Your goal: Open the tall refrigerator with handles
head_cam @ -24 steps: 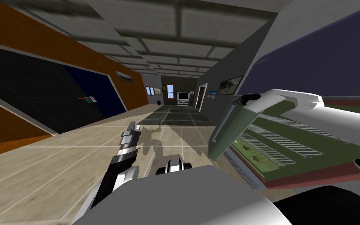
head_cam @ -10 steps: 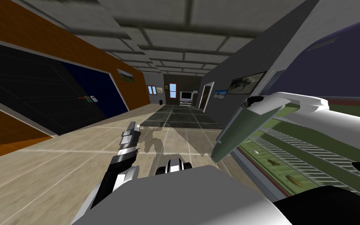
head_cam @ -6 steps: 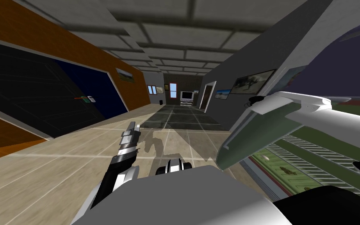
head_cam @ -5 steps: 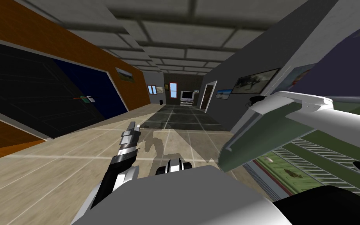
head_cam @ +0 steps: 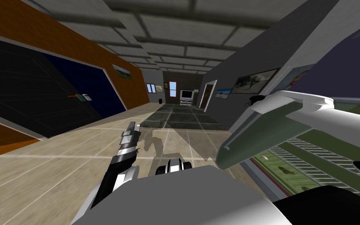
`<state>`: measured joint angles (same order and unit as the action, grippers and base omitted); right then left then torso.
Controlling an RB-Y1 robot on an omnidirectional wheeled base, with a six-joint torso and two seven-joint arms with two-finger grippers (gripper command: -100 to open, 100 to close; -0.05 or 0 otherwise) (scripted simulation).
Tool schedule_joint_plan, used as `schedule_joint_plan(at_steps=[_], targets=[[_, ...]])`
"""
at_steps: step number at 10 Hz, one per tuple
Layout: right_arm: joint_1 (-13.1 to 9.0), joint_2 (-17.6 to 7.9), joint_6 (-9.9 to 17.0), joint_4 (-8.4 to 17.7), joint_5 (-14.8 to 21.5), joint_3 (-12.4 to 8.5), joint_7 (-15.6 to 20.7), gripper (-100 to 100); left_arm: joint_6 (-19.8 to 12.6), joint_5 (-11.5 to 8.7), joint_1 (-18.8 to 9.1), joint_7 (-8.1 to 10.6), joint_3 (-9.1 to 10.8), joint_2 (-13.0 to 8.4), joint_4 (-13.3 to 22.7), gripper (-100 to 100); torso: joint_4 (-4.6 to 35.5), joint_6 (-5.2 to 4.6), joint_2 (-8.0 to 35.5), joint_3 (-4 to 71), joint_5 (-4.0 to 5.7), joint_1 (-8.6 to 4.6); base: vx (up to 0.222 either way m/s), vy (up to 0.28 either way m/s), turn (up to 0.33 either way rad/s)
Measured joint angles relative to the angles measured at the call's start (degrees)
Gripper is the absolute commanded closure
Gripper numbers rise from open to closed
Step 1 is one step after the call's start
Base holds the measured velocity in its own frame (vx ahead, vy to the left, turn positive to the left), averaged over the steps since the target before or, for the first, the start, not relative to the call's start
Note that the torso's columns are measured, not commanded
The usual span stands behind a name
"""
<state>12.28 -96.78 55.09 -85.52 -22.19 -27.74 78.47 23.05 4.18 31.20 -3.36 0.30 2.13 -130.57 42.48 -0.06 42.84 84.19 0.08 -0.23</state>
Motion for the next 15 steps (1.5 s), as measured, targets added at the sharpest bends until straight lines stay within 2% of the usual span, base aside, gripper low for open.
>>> schedule_joint_plan(at_steps=[3, 4, 7, 9, 10, 11, 12, 14, 15], targets=[[0.0, 0.1, -0.9, -1.3, -0.4, -0.9, 0.4, -100, 0.0, 0.0, 0.0, 0.0, -0.01, 0.0, 0.0, 0, -0.3, -0.07, -1.0, 0.6, -0.1, 0.36, -0.107, -0.074, -0.007], [0.0, 0.1, -0.9, -1.3, -0.4, -0.9, 0.4, 100, 0.0, 0.0, 0.0, 0.0, -0.01, 0.0, 0.0, 0, -0.3, 0.01, -1.0, 0.7, -0.13, 0.39, -0.011, -0.004, -0.008], [-0.2, -0.1, 0.4, -0.5, 0.5, -1.2, -0.1, 100, 0.0, 0.0, 0.1, 0.0, -0.01, 0.0, 0.0, 0, -0.6, 0.35, -1.3, 0.8, 0.06, 0.51, 0.169, 0.058, -0.005], [0.1, 0.1, 1.0, 1.0, 1.0, -1.4, 0.1, 100, 0.0, 0.0, 0.1, 0.0, -0.01, 0.0, 0.0, 0, -0.5, 0.23, -1.2, 0.8, 0.05, 0.1, 0.234, 0.081, 0.024], [-0.2, -0.5, 1.3, 1.9, 1.2, -0.7, -0.4, -100, 0.0, 0.0, 0.1, 0.0, -0.01, 0.0, 0.0, 0, -0.4, 0.16, -0.8, 0.6, 0.1, 0.06, 0.096, 0.013, -0.032], [-0.6, -2.0, 2.0, 2.0, 0.1, -0.6, -0.5, -100, 0.0, 0.0, 0.0, 0.0, 0.0, 0.0, 0.0, 0, -0.2, 0.08, -0.3, 0.2, 0.07, -0.08, 0.001, -0.05, -0.019], [-0.4, -2.0, 3.6, 0.8, -0.7, -2.9, 1.0, -100, 0.0, 0.0, 0.0, 0.0, 0.0, 0.0, 0.0, 0, 0.0, 0.01, 0.1, -0.1, 0.07, -0.14, -0.022, -0.062, 0.024], [-0.8, -4.3, 4.6, 1.0, -2.9, -3.3, 2.1, -100, 0.0, 0.0, 0.0, 0.0, -0.01, 0.0, 0.0, 0, 0.1, -0.27, -0.1, 0.0, 0.05, -0.17, -0.009, -0.056, -0.031], [-1.0, -4.9, 5.6, 0.6, -3.8, -4.3, 2.9, -100, 0.0, 0.0, 0.0, 0.0, 0.0, 0.0, 0.0, 0, 0.0, -0.17, -0.3, 0.2, 0.04, -0.11, -0.007, -0.046, -0.036]])
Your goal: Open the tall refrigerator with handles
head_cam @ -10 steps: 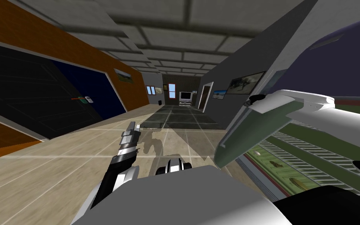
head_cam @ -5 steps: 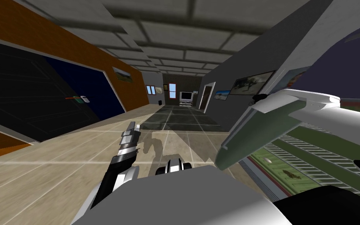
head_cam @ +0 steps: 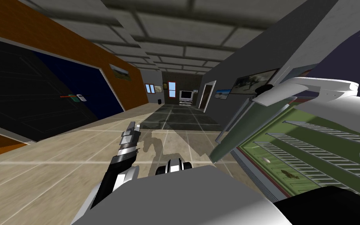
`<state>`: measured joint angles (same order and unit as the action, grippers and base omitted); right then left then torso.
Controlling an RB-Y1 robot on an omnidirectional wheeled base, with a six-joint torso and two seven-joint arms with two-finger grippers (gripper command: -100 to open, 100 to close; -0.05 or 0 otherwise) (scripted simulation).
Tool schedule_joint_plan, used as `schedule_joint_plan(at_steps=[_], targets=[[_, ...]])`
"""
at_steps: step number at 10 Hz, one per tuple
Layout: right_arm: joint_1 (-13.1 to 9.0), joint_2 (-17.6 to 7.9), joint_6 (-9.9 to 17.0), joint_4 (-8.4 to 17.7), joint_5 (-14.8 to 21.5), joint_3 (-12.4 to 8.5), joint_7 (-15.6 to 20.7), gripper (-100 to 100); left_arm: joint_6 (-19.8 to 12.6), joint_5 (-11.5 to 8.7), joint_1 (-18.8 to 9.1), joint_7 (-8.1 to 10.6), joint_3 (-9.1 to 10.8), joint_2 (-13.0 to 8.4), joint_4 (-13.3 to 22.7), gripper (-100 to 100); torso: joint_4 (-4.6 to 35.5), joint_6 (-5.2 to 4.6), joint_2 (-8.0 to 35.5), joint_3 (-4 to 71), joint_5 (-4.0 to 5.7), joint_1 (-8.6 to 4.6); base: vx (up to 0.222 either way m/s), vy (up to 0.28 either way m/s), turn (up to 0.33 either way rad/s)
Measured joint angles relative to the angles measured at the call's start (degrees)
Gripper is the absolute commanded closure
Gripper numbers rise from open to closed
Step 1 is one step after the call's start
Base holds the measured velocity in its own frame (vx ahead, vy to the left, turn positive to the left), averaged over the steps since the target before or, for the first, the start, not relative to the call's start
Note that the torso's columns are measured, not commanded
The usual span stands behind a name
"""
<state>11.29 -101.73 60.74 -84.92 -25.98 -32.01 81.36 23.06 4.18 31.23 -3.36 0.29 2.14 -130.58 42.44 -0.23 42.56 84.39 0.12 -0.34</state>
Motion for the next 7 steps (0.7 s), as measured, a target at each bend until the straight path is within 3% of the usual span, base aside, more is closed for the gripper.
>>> schedule_joint_plan(at_steps=[1, 2, 7], targets=[[-0.2, -0.5, 1.4, -0.7, -0.7, -1.0, 0.8, -100, 0.0, 0.0, 0.0, 0.0, 0.0, 0.0, 0.0, 0, -0.1, 0.13, -0.2, 0.1, -0.04, 0.15, -0.007, -0.015, 0.007], [-0.2, -0.5, 1.7, -0.8, -0.8, -1.1, 1.0, 0, 0.0, 0.0, 0.0, 0.0, -0.01, 0.0, 0.0, 0, -0.2, 0.15, -0.3, 0.3, -0.06, 0.22, -0.006, 0.003, 0.002], [-0.3, -0.6, 1.7, -0.9, -0.8, -1.1, 1.0, 0, 0.0, 0.0, 0.0, 0.0, -0.01, 0.0, 0.0, 0, -0.2, 0.23, -0.3, 0.2, -0.06, 0.27, 0.0, 0.0, 0.0]])
